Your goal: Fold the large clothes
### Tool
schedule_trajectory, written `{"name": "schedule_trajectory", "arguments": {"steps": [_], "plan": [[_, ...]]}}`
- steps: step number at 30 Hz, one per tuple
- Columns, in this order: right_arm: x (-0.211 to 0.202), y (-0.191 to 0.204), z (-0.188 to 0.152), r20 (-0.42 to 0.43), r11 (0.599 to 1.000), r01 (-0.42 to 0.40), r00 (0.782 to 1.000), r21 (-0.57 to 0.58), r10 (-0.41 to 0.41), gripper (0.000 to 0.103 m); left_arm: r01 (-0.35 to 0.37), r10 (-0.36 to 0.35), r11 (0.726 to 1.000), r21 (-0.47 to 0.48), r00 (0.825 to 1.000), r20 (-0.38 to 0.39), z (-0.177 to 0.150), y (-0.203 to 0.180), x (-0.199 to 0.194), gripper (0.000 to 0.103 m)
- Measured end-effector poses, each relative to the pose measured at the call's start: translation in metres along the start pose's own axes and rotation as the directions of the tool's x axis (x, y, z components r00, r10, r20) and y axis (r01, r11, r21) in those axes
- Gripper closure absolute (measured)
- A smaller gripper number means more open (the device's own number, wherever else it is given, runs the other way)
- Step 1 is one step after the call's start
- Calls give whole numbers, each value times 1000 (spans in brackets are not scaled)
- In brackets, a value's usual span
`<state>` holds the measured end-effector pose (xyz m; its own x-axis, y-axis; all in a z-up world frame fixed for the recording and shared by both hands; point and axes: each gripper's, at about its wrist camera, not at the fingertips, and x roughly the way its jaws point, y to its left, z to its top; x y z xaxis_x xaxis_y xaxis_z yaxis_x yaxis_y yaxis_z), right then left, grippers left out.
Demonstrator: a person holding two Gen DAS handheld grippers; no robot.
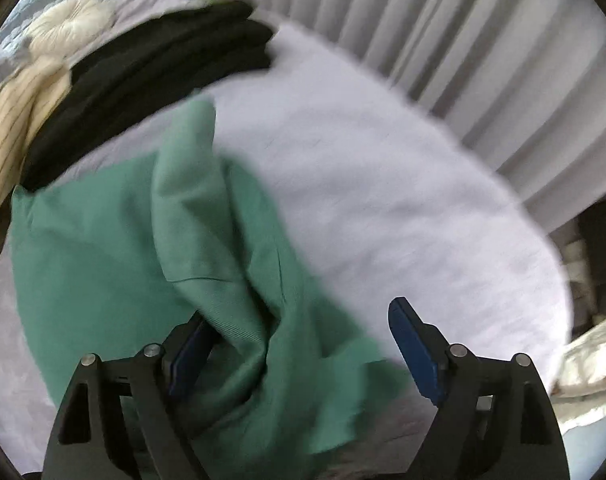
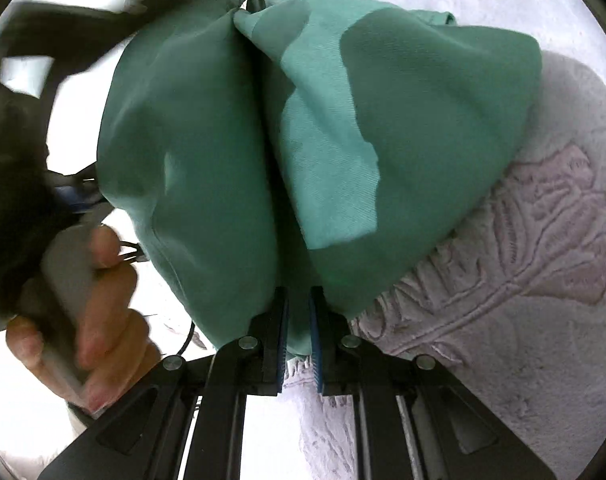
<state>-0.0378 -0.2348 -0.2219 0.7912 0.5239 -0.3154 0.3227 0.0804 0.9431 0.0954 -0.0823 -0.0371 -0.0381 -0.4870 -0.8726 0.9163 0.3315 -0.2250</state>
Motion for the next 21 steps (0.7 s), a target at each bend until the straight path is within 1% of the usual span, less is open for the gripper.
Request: {"name": "schedule_trajectory", "arguments": {"steps": [2,3,5,6,7,9,10,11,12,13,14,16,17,19,20,21], "plan": [[-8,-4,3,1,1000,4,1000,12,-4,91,46,-47,998,30,999,25,3,-8,-16,18],[-12,-5,3,3,1000,8,1000,14,-8,91,65,-67,997,29,996,56,4,-9,-30,17],[-25,-5,0,18,1000,12,1000,9,-13,91,98,-95,995,-14,988,121,2,1,-56,17],[-23,-1,-6,27,1000,11,1000,6,-11,91,102,-94,994,-48,984,149,-1,13,-70,17],[-29,-1,-9,33,1000,9,999,4,-9,91,88,-71,992,-93,982,174,-8,30,-84,17],[-43,-1,-14,43,1000,11,999,-5,-11,81,27,3,986,-163,984,181,-20,59,-97,17],[-47,1,-13,56,1000,16,998,-11,-15,66,-22,56,980,-197,984,169,-31,79,-103,17],[-52,3,-15,74,1000,21,997,-20,-20,46,-57,91,975,-217,985,148,-40,92,-103,17],[-62,7,-18,105,999,38,994,-38,-33,42,-108,137,964,-243,985,106,-51,107,-99,17],[-68,12,-20,123,997,58,991,-56,-51,42,-163,185,946,-280,981,55,-66,125,-97,17],[-74,17,-21,140,994,78,988,-76,-67,42,-188,205,934,-305,979,24,-78,134,-94,17],[-88,37,-19,194,982,127,976,-141,-98,42,-222,220,905,-363,974,-50,-106,155,-89,17],[-90,49,-11,220,972,155,969,-179,-114,42,-228,218,895,-385,973,-69,-117,160,-88,17],[-87,77,-1,257,942,200,958,-271,-130,42,-220,210,884,-412,975,-70,-128,162,-89,17],[-89,94,10,268,915,230,953,-332,-143,42,-207,201,881,-426,978,-60,-132,162,-90,17],[-83,115,17,274,873,277,946,-402,-174,42,-196,194,878,-436,980,-50,-134,163,-91,17]]}}
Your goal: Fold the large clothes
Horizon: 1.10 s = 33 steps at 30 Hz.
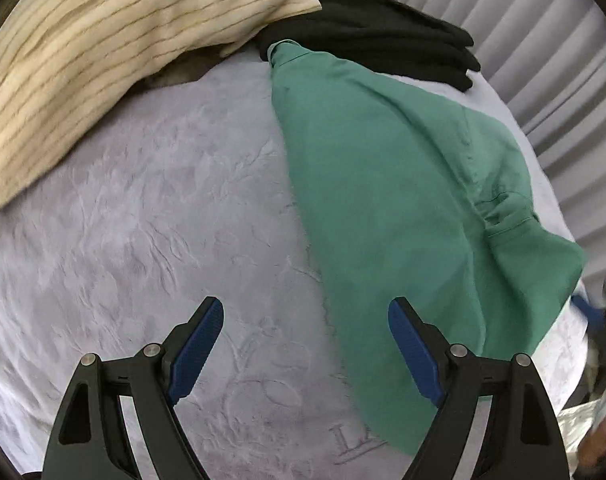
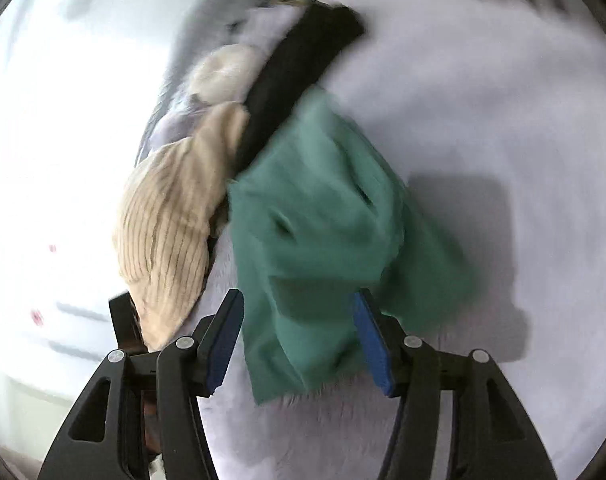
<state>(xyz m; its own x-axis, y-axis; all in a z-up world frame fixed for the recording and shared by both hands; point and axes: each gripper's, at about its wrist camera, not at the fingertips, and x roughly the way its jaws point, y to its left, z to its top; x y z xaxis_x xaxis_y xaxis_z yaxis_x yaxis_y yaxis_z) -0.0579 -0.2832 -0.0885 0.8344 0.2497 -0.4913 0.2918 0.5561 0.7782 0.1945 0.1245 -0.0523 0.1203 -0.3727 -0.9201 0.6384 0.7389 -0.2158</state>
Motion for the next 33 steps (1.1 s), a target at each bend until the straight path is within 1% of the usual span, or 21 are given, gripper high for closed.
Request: {"name": "schedule_trajectory", "arguments": {"steps": [3,4,5,6,10,11,12,14,15,19,21,22,24,25,27,28,29,30,31,32,33], "plan": [[34,32,30,-93,973,102,988,-208,-124,42,36,-35,999,-5,999,6,-1,-6,2,17],[38,29,42,-120,963,127,980,-237,-159,53,48,-48,999,6,999,3,-1,-9,8,17],[51,31,38,-153,948,163,966,-273,-210,88,55,-55,998,28,998,-10,-3,-14,11,17],[55,29,37,-183,932,198,948,-305,-261,98,51,-50,998,45,999,-22,-7,-19,18,17],[58,1,24,-229,871,358,866,-337,-445,97,59,-55,995,86,997,-45,-21,-20,31,17],[60,-16,17,-260,870,388,845,-304,-467,97,48,-44,994,94,998,-45,-26,-17,34,9],[56,-42,8,-302,886,397,837,-239,-457,98,34,-30,994,102,999,-42,-29,-17,36,1],[44,-73,-3,-340,936,343,873,-85,-351,98,30,-24,992,124,998,-49,-35,-18,39,1],[39,-76,-4,-334,941,334,882,-55,-333,98,27,-21,992,124,999,-50,-35,-18,39,1],[8,-67,6,-251,946,324,916,-6,-315,97,3,0,994,111,1000,-30,-30,-21,23,1],[-13,-56,19,-176,964,266,949,6,-260,96,1,-1,995,104,1000,-8,-27,-20,12,1],[-20,-49,30,-141,975,223,965,7,-219,91,4,-4,995,103,1000,6,-25,-21,6,1],[-17,-40,50,-127,982,188,974,-2,-187,47,8,-10,994,107,1000,21,-19,-24,1,1],[-10,-36,59,-118,986,166,979,-14,-167,15,13,-15,994,113,1000,19,-19,-27,1,1],[7,-30,71,-123,989,140,982,-40,-144,15,18,-18,993,115,1000,4,-22,-32,3,1],[17,-27,73,-135,989,139,980,-49,-144,24,17,-17,993,114,1000,-6,-24,-34,6,1],[34,-29,80,-164,989,145,975,-42,-150,40,18,-17,994,108,1000,-16,-27,-34,9,1],[51,-31,84,-192,989,146,970,-26,-148,47,22,-20,995,99,1000,-25,-32,-33,11,1],[68,-35,87,-227,989,146,964,3,-141,64,26,-23,996,90,999,-35,-36,-33,14,1],[77,-42,87,-253,991,134,959,18,-125,90,27,-23,996,83,999,-47,-40,-33,18,1],[79,-46,87,-261,991,136,957,13,-128,96,23,-18,997,80,998,-57,-43,-33,22,1]]}}
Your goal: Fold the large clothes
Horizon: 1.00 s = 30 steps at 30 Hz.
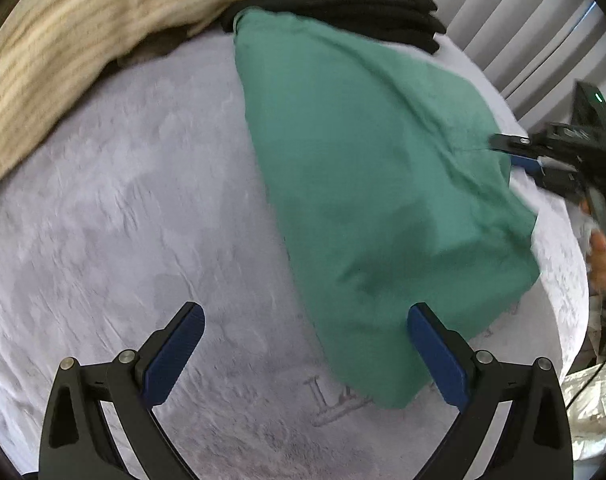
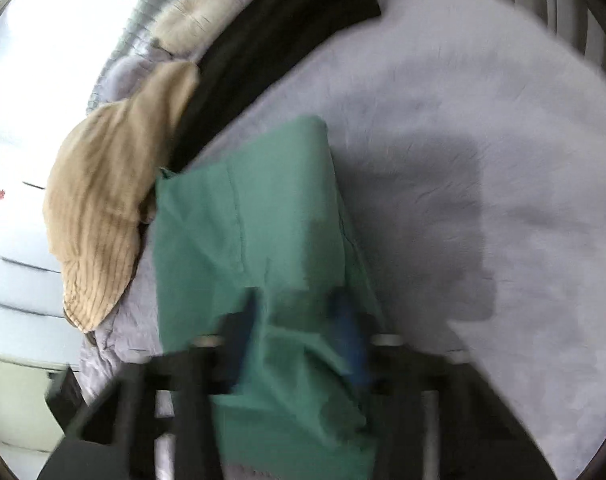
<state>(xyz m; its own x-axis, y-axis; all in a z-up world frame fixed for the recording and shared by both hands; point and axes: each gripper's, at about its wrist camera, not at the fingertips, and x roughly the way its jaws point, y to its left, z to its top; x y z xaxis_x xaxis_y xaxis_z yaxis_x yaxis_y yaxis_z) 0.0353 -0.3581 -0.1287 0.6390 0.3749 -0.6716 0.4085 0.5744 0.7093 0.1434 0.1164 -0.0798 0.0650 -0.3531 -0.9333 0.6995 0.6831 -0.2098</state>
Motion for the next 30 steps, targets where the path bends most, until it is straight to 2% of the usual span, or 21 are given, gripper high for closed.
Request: {"name": "schedule_trajectory", "arguments": {"steps": [3,4,7,11,14,15,16,17,19,22,27,30], "plan": [[7,8,11,49,986,134,990,-100,-130,97,2,-2,1000,-14,1000,-12,-9,3,9,1],[6,3,13,37,984,150,988,-99,-147,97,10,-10,1000,-28,1000,-15,-9,5,12,1],[24,-17,20,-31,988,149,988,-44,-150,97,24,-25,998,-51,999,-35,-7,6,18,1],[18,-11,14,-11,993,115,993,-10,-116,96,-21,20,999,-26,999,-44,-4,0,15,1],[1,-2,8,2,994,104,995,-34,-104,91,-29,28,999,-23,998,-58,0,-2,14,1],[-7,2,5,9,993,103,995,-51,-102,87,-31,29,999,-25,998,-63,2,-3,13,1],[-13,4,2,16,993,99,995,-58,-99,76,-34,33,999,-24,997,-66,3,-4,12,1],[-19,8,0,25,994,92,996,-59,-91,55,-39,37,999,-20,997,-68,5,-5,12,1],[-25,11,-2,35,996,70,997,-57,-68,28,-46,45,999,-12,997,-68,7,-7,9,1],[-36,8,-8,17,997,28,1000,-74,-26,28,-57,57,998,-2,996,-65,11,-9,6,1],[-27,0,-5,-34,996,-4,999,-86,1,27,-66,65,998,-16,997,-51,20,-10,1,1],[-14,-8,-3,-75,997,-27,997,-79,21,27,-29,28,999,-46,999,-31,28,-6,0,1]]}}
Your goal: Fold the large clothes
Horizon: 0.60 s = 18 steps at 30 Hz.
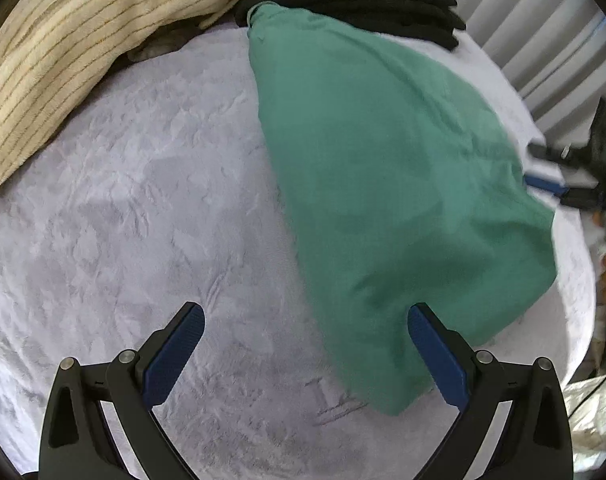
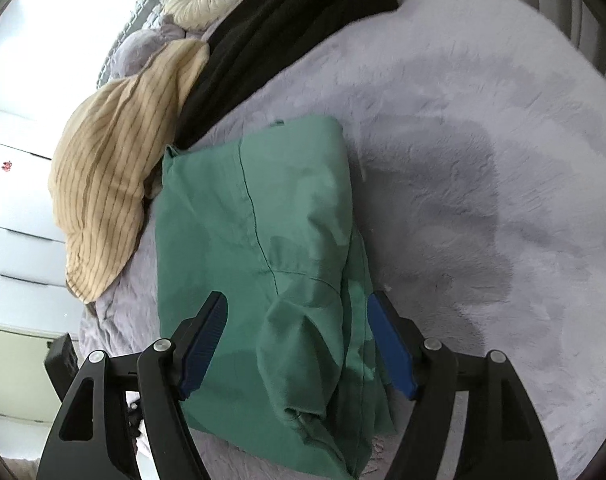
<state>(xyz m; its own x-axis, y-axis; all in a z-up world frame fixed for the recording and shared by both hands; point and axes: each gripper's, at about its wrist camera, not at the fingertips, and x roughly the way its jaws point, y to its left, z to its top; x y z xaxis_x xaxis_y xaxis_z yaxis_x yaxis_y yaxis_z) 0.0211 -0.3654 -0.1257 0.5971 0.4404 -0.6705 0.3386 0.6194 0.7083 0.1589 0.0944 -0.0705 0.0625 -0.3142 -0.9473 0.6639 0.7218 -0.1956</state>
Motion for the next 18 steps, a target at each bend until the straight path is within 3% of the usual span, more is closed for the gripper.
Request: {"name": "schedule_trajectory", "arguments": {"steps": [6,11,16,18], "plan": [[31,-20,9,-85,998,-67,994,8,67,27,164,-165,983,-82,986,-9,32,19,25,1],[64,-26,19,-164,986,-165,973,0,163,25,326,-340,935,-141,937,-87,52,23,70,1],[84,-16,28,-187,973,-230,956,-8,225,24,370,-382,922,-109,918,-110,64,-4,93,1],[87,-16,29,-191,971,-237,952,32,238,26,335,-344,938,-93,932,-110,66,-15,94,5]]}}
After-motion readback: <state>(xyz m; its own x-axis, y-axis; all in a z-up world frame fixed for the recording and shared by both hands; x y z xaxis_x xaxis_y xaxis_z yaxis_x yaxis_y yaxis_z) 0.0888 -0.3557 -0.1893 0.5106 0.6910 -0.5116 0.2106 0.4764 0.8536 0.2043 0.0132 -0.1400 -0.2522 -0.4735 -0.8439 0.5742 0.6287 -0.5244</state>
